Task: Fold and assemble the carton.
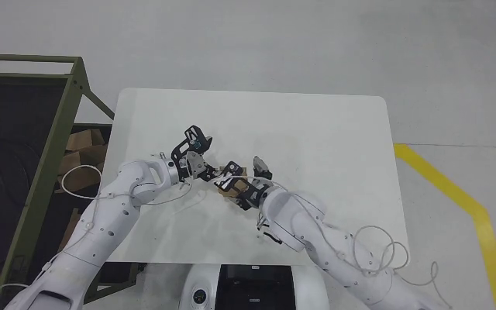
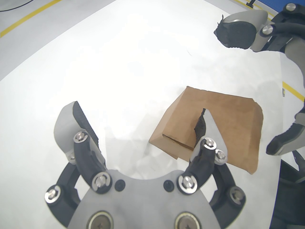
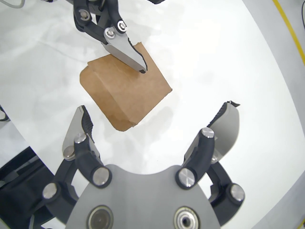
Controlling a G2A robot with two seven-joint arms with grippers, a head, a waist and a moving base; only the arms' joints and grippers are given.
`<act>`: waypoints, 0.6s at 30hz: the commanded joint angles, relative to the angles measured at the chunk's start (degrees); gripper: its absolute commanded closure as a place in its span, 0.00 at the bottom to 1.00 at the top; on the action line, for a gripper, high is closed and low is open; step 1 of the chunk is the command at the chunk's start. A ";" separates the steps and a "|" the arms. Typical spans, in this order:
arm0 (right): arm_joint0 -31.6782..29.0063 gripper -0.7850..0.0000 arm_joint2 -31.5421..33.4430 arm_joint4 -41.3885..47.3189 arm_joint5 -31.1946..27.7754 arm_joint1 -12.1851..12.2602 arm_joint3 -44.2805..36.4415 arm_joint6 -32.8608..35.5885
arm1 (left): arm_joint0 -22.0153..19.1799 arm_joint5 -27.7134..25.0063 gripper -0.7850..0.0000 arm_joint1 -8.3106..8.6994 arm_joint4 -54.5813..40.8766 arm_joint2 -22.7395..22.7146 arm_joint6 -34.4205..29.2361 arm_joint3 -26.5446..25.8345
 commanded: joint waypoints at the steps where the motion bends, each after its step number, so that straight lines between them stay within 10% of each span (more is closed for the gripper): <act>1: 0.45 0.00 -0.67 -1.47 0.50 -0.33 0.29 0.45 | 0.01 0.02 0.00 -0.04 -0.05 -0.09 -0.01 0.01; 18: 1.59 0.00 -2.83 -4.63 -2.25 -2.47 0.83 1.96 | 0.53 -0.38 0.00 -0.29 0.06 -0.89 -0.19 -0.23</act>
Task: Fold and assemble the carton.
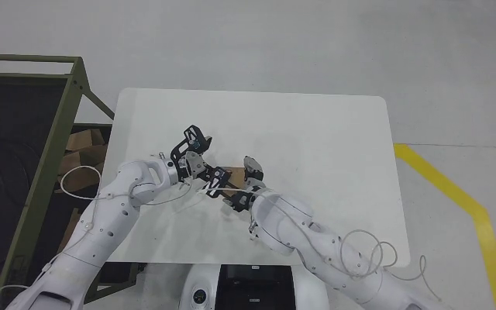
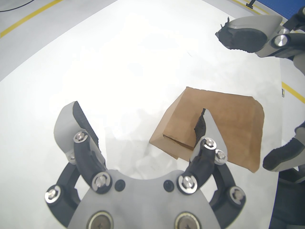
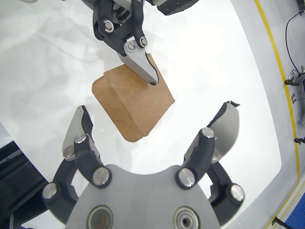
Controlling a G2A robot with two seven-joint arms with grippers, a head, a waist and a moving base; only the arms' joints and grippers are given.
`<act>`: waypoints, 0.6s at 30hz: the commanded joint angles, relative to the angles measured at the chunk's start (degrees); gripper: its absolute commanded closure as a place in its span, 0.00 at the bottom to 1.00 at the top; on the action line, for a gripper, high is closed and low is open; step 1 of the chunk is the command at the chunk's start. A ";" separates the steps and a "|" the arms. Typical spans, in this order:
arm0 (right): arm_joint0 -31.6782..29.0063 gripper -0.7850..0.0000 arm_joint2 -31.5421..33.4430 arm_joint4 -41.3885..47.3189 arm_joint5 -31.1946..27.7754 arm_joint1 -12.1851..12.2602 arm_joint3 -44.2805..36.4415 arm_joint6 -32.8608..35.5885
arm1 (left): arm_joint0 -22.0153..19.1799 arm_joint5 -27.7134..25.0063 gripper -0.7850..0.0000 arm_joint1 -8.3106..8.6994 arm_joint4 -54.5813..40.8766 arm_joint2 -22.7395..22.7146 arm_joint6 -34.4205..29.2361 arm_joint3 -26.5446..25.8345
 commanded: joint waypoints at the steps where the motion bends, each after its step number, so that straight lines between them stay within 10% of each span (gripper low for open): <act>1: -0.08 0.00 0.10 -0.24 -0.30 -0.12 -0.11 0.14 | 0.04 -0.01 0.00 -0.04 0.04 -0.04 -0.04 -0.02; 18: -1.87 0.00 1.79 -4.03 0.47 -1.07 -0.20 0.05 | 0.62 -0.23 0.00 -0.27 0.57 -0.61 -0.18 -0.30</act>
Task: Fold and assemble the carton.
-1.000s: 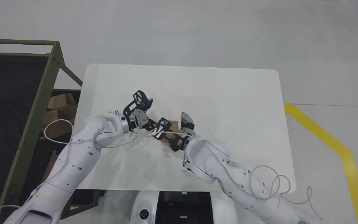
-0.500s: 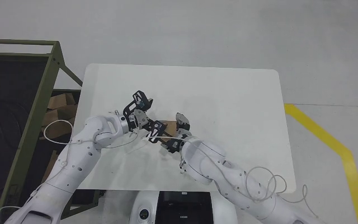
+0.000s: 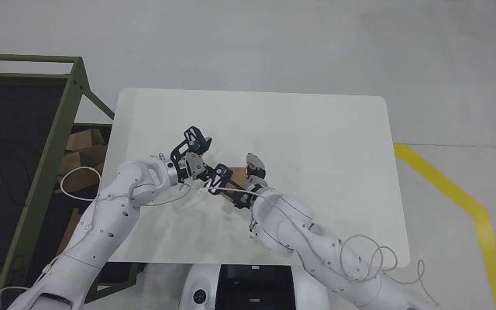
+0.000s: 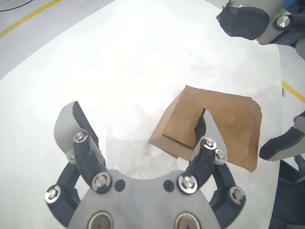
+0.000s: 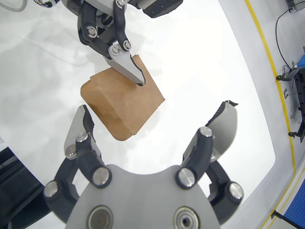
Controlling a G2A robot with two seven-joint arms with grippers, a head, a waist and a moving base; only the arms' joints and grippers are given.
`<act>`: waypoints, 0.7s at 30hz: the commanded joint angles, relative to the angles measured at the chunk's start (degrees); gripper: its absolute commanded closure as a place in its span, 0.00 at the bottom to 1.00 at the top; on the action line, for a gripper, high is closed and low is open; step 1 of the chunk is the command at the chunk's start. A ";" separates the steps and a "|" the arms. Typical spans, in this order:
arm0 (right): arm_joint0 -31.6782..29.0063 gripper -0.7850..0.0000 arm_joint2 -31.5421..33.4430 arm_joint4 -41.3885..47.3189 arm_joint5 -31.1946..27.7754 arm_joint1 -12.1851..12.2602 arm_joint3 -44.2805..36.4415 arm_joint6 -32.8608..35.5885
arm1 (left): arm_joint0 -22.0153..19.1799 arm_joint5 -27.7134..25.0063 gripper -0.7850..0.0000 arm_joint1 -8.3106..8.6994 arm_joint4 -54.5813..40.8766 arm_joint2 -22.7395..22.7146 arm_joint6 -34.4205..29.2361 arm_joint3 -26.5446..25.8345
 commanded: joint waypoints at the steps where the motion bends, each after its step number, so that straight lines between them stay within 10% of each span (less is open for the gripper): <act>1: -0.07 0.00 0.06 -0.36 0.06 -0.15 0.19 0.22 | 0.03 -0.01 0.00 -0.03 0.01 -0.04 -0.05 -0.05; 21: -0.53 0.00 1.29 -3.11 0.63 -1.83 2.08 0.44 | -0.11 -0.31 0.00 -0.41 0.14 -0.09 -0.97 -0.07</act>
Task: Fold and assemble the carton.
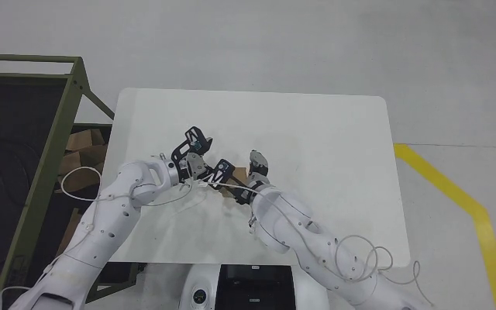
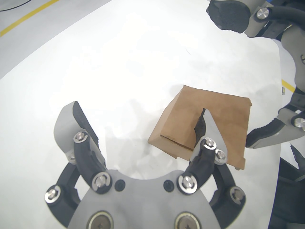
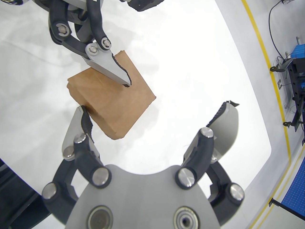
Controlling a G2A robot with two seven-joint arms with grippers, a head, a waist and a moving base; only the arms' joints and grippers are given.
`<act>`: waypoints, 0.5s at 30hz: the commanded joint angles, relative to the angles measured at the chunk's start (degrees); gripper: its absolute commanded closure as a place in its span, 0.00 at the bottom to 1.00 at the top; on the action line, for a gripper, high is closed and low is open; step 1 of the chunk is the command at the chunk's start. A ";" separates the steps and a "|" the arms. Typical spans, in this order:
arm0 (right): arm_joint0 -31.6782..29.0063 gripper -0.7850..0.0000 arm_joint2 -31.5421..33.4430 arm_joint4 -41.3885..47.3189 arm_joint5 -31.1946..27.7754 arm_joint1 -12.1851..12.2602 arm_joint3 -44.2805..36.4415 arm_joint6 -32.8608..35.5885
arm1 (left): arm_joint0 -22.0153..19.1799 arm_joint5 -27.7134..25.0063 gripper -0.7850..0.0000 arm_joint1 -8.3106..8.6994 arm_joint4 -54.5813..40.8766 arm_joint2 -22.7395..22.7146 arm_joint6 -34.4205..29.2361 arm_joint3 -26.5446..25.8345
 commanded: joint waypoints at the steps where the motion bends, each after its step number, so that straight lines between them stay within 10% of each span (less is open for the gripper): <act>1: -0.12 0.00 0.23 -0.03 -0.09 -0.11 0.24 -0.16 | -0.13 -0.10 0.00 -0.06 -0.03 0.08 -0.09 0.19; 15: -0.61 0.00 0.72 -2.50 0.11 -1.15 1.67 -0.80 | -0.65 -0.61 0.00 -0.35 -0.17 0.20 -0.56 0.78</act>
